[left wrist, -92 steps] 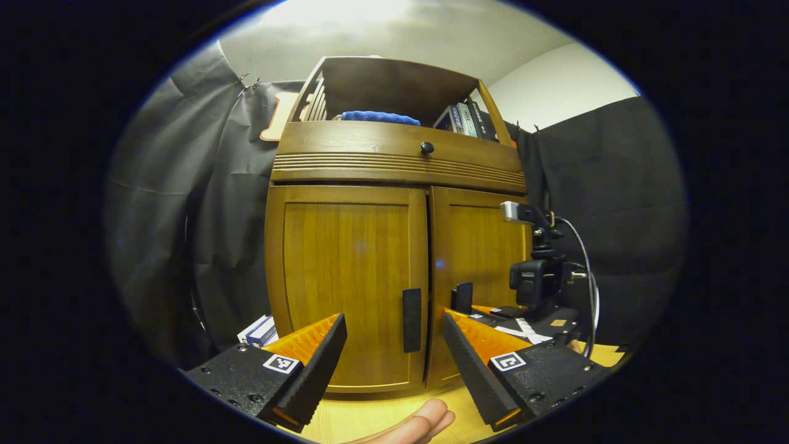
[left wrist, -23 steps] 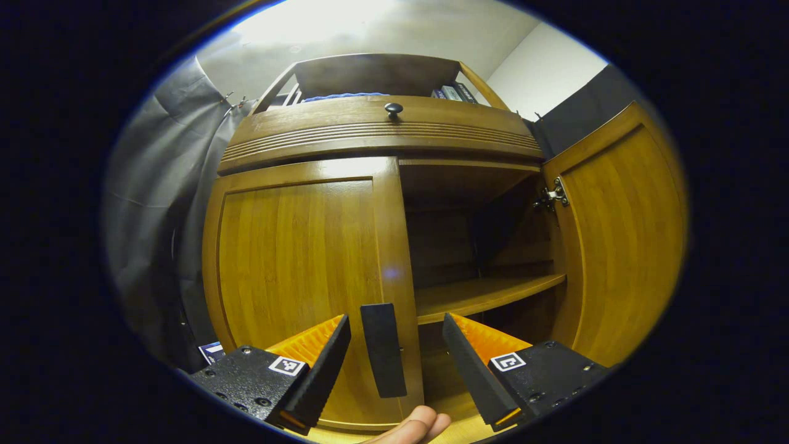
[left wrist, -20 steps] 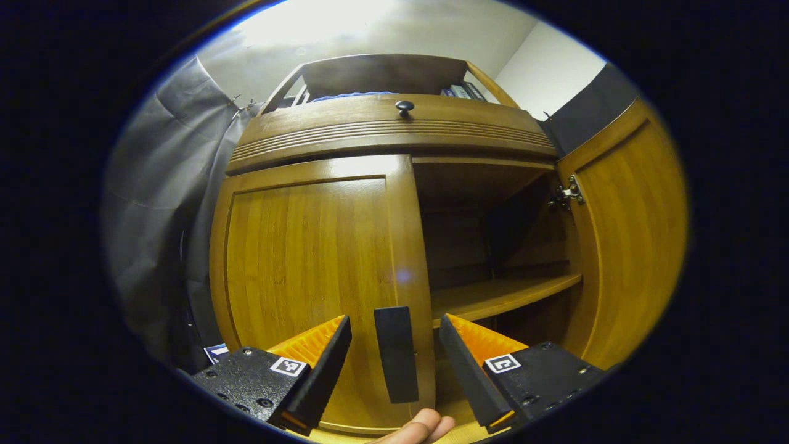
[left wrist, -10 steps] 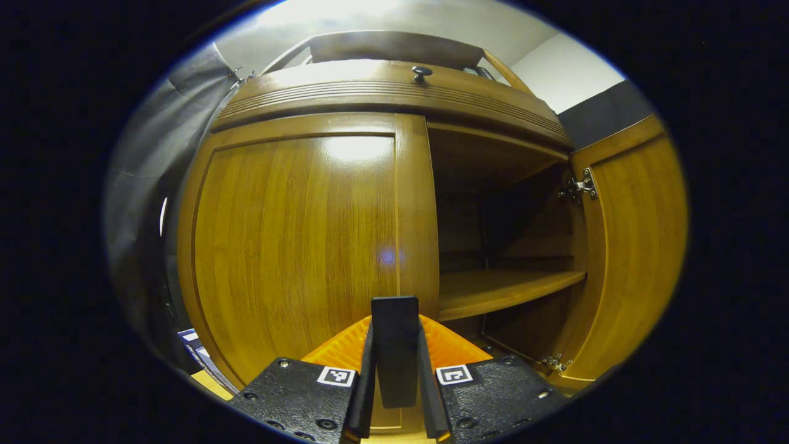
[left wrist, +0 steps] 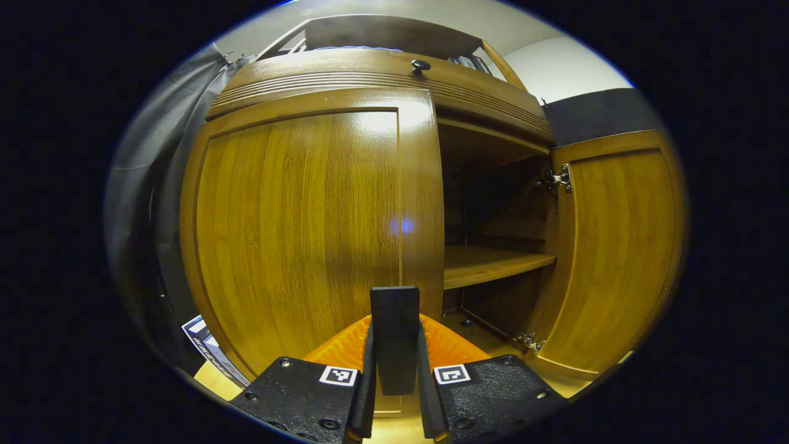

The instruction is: Open the right door of the double-door shoe cabinet with the right hand, and open the left door with the left hand.

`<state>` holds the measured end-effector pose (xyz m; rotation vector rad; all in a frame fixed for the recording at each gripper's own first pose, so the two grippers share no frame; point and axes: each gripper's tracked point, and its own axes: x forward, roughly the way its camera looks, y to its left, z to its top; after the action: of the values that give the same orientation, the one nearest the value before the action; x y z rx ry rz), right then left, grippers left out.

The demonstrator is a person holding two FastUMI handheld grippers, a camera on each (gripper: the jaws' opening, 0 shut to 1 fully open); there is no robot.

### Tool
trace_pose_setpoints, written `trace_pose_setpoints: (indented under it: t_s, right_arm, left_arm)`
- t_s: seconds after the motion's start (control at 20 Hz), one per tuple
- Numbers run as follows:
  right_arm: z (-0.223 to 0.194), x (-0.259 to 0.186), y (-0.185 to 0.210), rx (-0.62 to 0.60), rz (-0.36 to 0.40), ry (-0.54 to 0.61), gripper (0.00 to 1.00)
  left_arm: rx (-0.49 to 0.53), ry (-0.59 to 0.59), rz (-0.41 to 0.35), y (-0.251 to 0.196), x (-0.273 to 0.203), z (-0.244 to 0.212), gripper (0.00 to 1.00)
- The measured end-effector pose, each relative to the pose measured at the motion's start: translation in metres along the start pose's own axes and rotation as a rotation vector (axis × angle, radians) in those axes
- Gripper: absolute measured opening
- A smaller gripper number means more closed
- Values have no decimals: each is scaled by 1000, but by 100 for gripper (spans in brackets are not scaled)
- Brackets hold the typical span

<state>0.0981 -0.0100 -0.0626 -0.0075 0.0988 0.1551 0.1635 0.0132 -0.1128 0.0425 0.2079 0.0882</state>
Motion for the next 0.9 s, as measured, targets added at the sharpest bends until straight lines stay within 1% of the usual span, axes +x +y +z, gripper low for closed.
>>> trace_pose_setpoints:
  t_s: [0.05, 0.15, 0.2, 0.25, 0.3, 0.45, 0.55, 0.6, 0.65, 0.75, 0.8, 0.9]
  right_arm:
    - [3, -3, 5, 3, 13, 2, 100]
    - [4, -13, 14, 22, 14, 0, 100]
    - [6, -18, 16, 36, 10, -4, 97]
    - [8, -22, 18, 53, 5, -4, 100]
    - [8, -24, 18, 68, 6, -3, 97]
    - [8, -35, 27, 102, 23, -20, 97]
    - [11, -45, 30, 96, 24, -43, 97]
    - [12, -49, 31, 93, 21, -55, 100]
    - [16, -54, 33, 98, 23, -67, 100]
    - [20, -63, 35, 121, 31, -79, 100]
    - [21, -65, 35, 129, 28, -83, 100]
    - [22, -69, 28, 125, 13, -79, 100]
  left_arm:
    - [6, -3, -10, 0, -4, 0, 31]
    - [17, -7, -47, -1, -9, 0, 32]
    - [13, -4, -67, -1, -14, 0, 33]
    - [-3, -1, -81, -1, -20, 0, 33]
    - [0, 12, -94, -1, -27, -1, 31]
    - [-16, 15, -132, 0, -43, 0, 33]
    - [-11, 18, -144, 4, -57, -2, 31]
    - [-8, 17, -146, 6, -64, -2, 31]
    - [-6, 18, -146, 9, -71, -3, 33]
    - [2, 13, -152, 12, -84, -2, 31]
    - [0, 12, -158, 16, -90, -3, 31]
    - [-38, 20, -170, 20, -103, -3, 31]
